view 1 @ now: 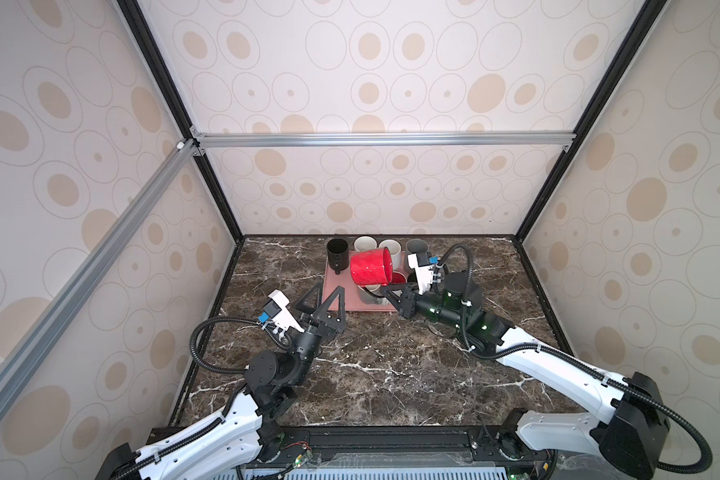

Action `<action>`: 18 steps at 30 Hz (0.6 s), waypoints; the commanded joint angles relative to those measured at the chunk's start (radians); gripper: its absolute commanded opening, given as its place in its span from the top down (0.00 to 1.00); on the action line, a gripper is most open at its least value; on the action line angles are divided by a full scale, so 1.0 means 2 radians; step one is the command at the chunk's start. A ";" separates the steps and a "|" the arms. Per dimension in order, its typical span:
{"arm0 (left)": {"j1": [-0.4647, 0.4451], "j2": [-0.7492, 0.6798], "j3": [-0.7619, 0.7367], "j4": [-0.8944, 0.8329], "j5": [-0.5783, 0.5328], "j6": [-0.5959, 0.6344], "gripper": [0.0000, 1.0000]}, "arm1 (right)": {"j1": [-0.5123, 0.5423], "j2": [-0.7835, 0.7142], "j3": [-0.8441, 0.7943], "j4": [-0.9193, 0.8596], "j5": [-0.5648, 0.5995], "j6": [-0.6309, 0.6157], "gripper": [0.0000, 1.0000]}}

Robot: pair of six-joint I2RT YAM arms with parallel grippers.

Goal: Turn the mug right side up

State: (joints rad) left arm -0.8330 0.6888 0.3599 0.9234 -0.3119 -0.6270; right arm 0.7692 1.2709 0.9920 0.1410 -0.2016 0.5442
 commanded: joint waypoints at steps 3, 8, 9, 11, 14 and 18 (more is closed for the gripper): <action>0.002 -0.052 -0.009 -0.070 -0.068 0.038 0.01 | 0.051 0.079 0.120 -0.159 0.135 -0.098 1.00; 0.002 -0.089 -0.014 -0.090 -0.089 0.052 0.01 | 0.074 0.177 0.214 -0.226 0.206 -0.135 1.00; 0.002 -0.096 -0.015 -0.093 -0.093 0.053 0.01 | 0.079 0.200 0.233 -0.235 0.216 -0.142 1.00; 0.002 -0.109 -0.018 -0.096 -0.100 0.056 0.01 | 0.086 0.241 0.273 -0.257 0.236 -0.153 1.00; 0.002 -0.122 -0.023 -0.100 -0.108 0.057 0.01 | 0.093 0.302 0.331 -0.289 0.255 -0.158 1.00; 0.003 -0.132 -0.027 -0.105 -0.112 0.059 0.01 | 0.095 0.368 0.385 -0.311 0.279 -0.155 1.00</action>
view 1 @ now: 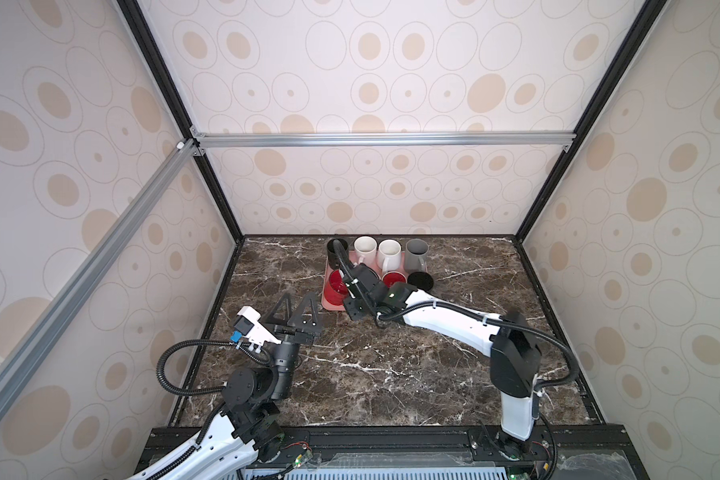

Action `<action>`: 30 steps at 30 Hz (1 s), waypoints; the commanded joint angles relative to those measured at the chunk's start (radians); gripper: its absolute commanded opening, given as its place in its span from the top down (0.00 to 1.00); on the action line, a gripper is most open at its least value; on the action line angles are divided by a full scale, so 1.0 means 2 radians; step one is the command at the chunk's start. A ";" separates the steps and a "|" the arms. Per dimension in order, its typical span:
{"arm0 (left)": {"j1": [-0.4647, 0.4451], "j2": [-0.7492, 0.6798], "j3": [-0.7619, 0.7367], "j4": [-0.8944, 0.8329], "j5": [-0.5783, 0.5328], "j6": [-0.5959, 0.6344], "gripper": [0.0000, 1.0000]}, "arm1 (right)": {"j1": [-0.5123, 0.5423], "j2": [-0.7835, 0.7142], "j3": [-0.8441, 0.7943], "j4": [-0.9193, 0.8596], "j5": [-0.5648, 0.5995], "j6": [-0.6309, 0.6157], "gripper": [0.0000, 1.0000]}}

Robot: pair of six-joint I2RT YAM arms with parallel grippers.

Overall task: Turn the mug right side up
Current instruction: 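Lower the upright red mug onto the pink tray with the right gripper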

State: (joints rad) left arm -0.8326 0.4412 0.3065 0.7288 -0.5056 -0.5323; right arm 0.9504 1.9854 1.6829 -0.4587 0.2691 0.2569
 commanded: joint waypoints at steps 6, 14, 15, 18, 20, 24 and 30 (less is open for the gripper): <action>0.002 -0.018 0.000 -0.015 -0.017 0.016 0.01 | 0.005 0.088 0.115 -0.048 0.064 -0.009 1.00; 0.002 -0.025 -0.001 -0.024 -0.019 0.017 0.00 | 0.004 0.139 0.155 -0.061 0.078 -0.021 1.00; 0.002 -0.025 -0.001 -0.025 -0.018 0.018 0.01 | 0.004 0.145 0.162 -0.063 0.080 -0.021 1.00; 0.002 -0.026 0.000 -0.029 -0.017 0.017 0.01 | 0.003 0.164 0.186 -0.077 0.081 -0.025 1.00; 0.003 -0.027 -0.001 -0.031 -0.018 0.017 0.01 | 0.003 0.172 0.194 -0.079 0.079 -0.027 1.00; 0.002 -0.030 0.000 -0.035 -0.018 0.017 0.01 | 0.003 0.186 0.210 -0.088 0.078 -0.027 0.99; 0.002 -0.029 0.002 -0.042 -0.019 0.018 0.01 | 0.003 0.166 0.189 -0.068 0.071 -0.030 0.60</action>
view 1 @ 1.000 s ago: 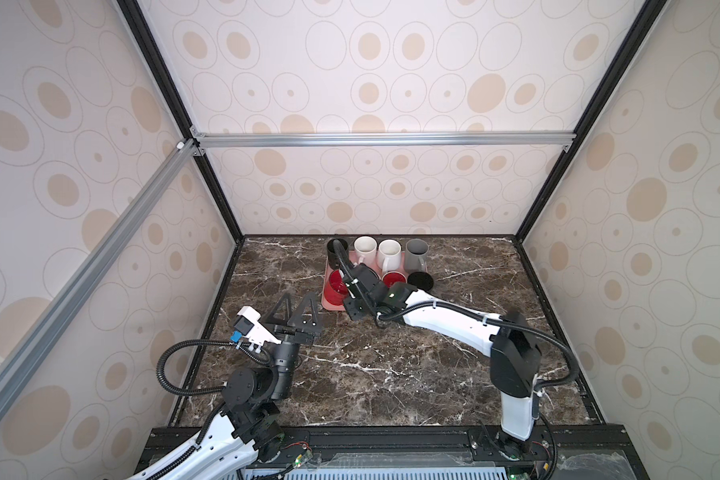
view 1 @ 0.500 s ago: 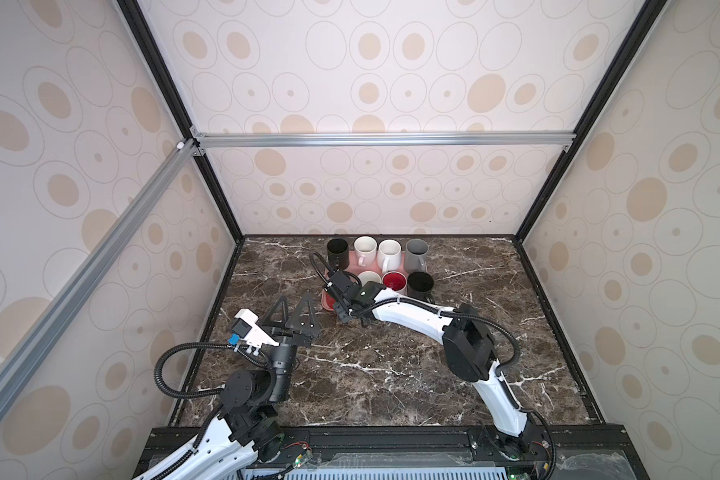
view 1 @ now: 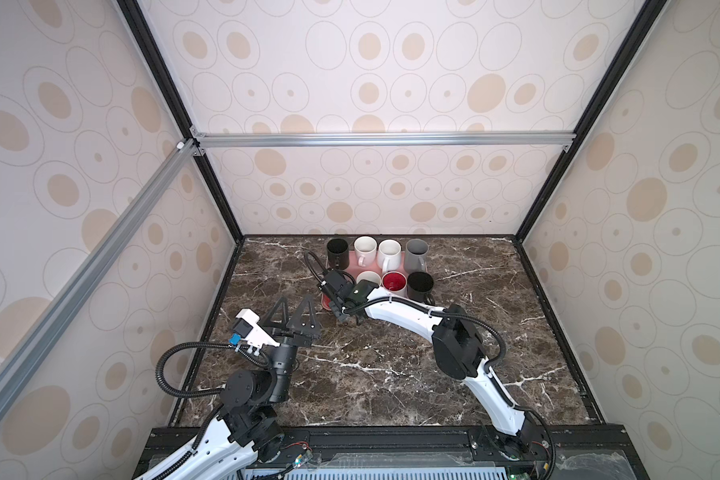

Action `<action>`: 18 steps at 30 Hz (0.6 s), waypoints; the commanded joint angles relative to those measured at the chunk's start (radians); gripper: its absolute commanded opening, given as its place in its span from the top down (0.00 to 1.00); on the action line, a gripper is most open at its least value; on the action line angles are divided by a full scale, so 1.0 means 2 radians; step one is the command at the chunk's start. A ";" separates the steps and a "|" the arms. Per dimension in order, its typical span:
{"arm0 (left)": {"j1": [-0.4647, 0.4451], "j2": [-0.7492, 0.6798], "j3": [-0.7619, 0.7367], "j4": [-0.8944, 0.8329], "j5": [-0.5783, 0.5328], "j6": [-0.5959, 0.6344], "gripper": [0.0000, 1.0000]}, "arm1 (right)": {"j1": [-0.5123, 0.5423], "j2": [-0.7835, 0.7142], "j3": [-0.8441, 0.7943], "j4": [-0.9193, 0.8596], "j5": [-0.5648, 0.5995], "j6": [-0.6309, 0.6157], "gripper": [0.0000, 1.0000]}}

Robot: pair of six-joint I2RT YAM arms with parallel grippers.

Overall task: Turn the mug right side up
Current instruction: 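Lower the upright red mug onto the pink tray with the right gripper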

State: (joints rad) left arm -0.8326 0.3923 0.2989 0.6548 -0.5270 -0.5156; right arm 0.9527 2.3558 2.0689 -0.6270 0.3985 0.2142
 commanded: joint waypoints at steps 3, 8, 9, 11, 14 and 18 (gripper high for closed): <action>0.002 -0.005 0.007 -0.004 -0.009 0.011 0.01 | 0.002 -0.064 -0.068 0.083 -0.016 -0.020 0.47; 0.002 -0.006 0.008 -0.007 -0.009 0.012 0.01 | 0.003 -0.147 -0.172 0.189 -0.041 -0.026 0.34; 0.002 -0.005 0.008 -0.009 -0.008 0.012 0.01 | 0.003 -0.163 -0.190 0.202 -0.046 -0.023 0.32; 0.002 -0.004 0.009 -0.010 -0.009 0.012 0.00 | 0.003 -0.197 -0.230 0.224 -0.058 -0.016 0.29; 0.002 0.001 0.010 -0.012 -0.008 0.012 0.01 | 0.004 -0.254 -0.299 0.260 -0.074 -0.002 0.22; 0.003 0.022 0.014 -0.014 -0.004 0.023 0.01 | 0.003 -0.343 -0.409 0.308 -0.063 0.018 0.20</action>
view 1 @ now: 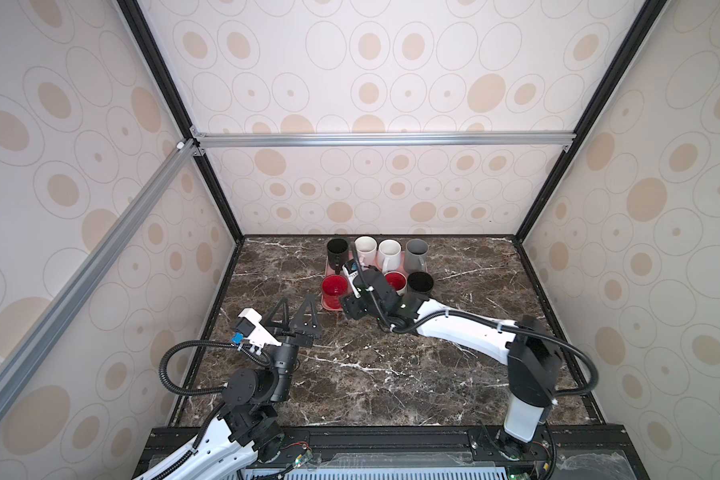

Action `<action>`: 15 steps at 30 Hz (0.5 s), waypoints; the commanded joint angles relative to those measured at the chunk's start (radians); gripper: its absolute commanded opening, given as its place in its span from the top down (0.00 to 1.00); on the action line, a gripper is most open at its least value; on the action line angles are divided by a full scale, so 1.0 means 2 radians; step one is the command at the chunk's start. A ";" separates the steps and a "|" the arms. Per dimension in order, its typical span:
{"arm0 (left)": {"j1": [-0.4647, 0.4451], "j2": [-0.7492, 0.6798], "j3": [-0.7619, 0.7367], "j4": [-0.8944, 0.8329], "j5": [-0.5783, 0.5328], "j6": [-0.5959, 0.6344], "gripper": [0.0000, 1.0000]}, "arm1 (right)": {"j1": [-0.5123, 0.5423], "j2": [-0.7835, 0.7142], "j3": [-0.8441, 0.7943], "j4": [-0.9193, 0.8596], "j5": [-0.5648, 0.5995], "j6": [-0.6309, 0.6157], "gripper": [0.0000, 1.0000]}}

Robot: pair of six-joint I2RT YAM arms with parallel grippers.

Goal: Turn the mug right side up

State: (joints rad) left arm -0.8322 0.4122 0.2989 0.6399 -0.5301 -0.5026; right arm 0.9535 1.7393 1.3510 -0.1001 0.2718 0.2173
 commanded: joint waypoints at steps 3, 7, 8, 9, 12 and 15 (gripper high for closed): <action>0.003 0.059 0.037 -0.036 -0.014 0.036 0.00 | 0.002 -0.098 -0.122 0.064 0.001 0.012 0.15; 0.023 0.139 0.076 -0.080 -0.019 0.032 0.01 | -0.010 -0.169 -0.196 0.078 0.022 0.009 0.14; 0.032 0.156 0.080 -0.081 -0.018 0.027 0.00 | -0.016 -0.187 -0.213 0.079 0.030 0.017 0.12; 0.043 0.171 0.081 -0.075 -0.017 0.024 0.01 | -0.024 -0.204 -0.222 0.065 0.037 0.031 0.10; 0.093 0.207 0.084 -0.058 -0.001 0.019 0.00 | -0.053 -0.234 -0.222 -0.003 0.074 0.060 0.07; 0.130 0.252 0.098 -0.039 0.016 0.058 0.01 | -0.070 -0.264 -0.238 -0.027 0.112 0.064 0.02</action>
State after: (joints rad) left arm -0.6250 0.8623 0.4313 0.5289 -0.5198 -0.4500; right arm 0.8387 1.2644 0.9047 -0.0807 0.3904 0.3042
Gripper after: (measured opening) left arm 0.994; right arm 0.964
